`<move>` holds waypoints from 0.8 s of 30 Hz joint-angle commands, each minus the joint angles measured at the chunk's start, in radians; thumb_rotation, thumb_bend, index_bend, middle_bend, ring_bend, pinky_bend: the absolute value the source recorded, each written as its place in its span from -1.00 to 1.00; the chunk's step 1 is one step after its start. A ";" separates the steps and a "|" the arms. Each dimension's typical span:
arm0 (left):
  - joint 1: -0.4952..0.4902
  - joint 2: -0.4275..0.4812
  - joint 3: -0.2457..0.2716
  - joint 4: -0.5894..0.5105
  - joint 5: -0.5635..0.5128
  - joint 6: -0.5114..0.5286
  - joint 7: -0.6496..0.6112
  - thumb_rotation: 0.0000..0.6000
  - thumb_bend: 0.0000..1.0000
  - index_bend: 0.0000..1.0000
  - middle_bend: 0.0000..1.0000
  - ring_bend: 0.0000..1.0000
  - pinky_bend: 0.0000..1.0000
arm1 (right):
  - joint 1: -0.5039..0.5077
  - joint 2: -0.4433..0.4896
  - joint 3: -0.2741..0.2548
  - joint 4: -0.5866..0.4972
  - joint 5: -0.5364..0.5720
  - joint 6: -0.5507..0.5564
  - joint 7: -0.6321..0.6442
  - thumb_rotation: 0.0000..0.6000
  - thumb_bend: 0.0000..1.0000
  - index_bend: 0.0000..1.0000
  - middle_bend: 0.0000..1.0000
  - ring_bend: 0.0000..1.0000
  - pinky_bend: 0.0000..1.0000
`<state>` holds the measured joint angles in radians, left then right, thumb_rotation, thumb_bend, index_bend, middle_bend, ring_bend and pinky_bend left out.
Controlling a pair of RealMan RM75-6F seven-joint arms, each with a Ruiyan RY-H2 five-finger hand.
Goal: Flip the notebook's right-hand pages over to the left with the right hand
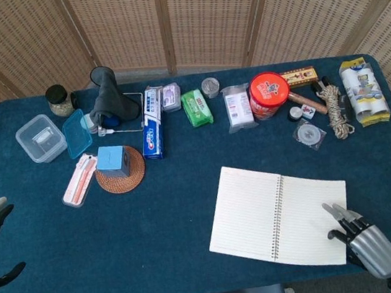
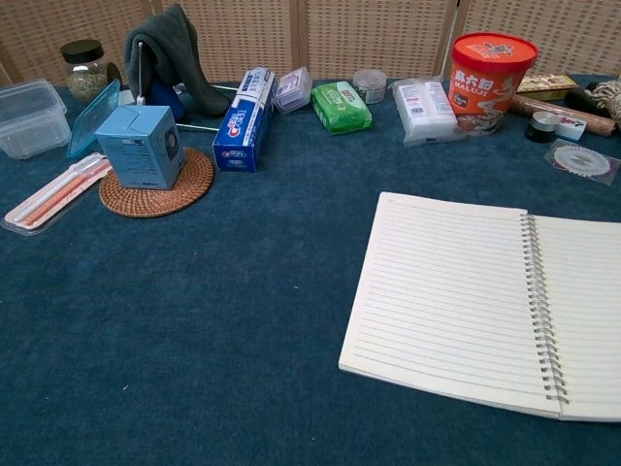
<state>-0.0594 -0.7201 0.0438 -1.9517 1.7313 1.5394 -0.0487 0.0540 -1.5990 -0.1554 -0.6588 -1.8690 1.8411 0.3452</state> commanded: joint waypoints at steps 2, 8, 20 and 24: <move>0.001 -0.002 0.000 0.005 -0.002 0.000 -0.006 1.00 -0.95 -1.00 -1.00 -1.00 -0.91 | 0.075 0.035 0.044 -0.085 0.007 -0.035 -0.048 1.00 0.04 0.22 -0.88 -0.82 -0.47; 0.005 -0.002 -0.002 0.018 -0.014 0.008 -0.024 1.00 -0.95 -1.00 -1.00 -1.00 -0.91 | 0.151 0.066 0.076 -0.213 -0.001 -0.076 -0.107 1.00 -0.13 -0.45 -0.92 -0.81 -0.46; 0.007 -0.003 -0.002 0.035 -0.012 0.017 -0.054 1.00 -0.95 -1.00 -1.00 -1.00 -0.91 | 0.239 0.086 0.135 -0.530 0.060 -0.241 -0.231 1.00 -0.49 -1.00 -1.00 -0.91 -0.54; 0.010 -0.003 -0.001 0.041 -0.012 0.022 -0.064 1.00 -0.95 -1.00 -1.00 -1.00 -0.91 | 0.265 0.075 0.165 -0.605 0.094 -0.285 -0.234 1.00 -0.52 -1.00 -1.00 -0.94 -0.56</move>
<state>-0.0496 -0.7231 0.0425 -1.9117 1.7201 1.5610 -0.1119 0.3008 -1.5176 -0.0105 -1.2324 -1.7969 1.5813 0.1172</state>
